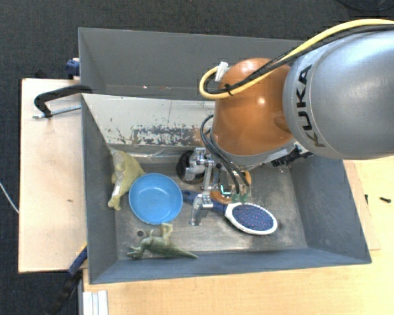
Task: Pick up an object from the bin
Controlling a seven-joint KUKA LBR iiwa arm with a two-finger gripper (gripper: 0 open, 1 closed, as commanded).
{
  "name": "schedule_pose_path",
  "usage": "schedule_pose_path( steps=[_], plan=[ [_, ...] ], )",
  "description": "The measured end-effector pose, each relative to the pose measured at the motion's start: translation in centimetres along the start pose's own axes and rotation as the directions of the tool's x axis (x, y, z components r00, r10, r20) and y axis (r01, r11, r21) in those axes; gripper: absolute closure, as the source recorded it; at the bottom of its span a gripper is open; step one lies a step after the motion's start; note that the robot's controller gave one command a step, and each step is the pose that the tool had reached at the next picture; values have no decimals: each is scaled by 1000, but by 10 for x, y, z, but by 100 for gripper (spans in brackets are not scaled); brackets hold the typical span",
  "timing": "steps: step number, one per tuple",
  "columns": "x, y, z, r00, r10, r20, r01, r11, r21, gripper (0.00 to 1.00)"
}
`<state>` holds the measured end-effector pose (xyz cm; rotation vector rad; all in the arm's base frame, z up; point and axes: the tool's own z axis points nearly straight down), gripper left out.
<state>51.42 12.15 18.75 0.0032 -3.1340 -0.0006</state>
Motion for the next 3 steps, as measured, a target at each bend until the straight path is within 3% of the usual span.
schedule_pose_path(
  steps=[1, 2, 3],
  plan=[
    [0, 23, 115, 985, -172, 17, 172, 985, 1, 0],
    [0, 27, 112, 984, -175, 20, 175, 985, -6, 100],
    [10, -21, -45, 912, -409, 19, 409, 912, 6, 100]
  ],
)
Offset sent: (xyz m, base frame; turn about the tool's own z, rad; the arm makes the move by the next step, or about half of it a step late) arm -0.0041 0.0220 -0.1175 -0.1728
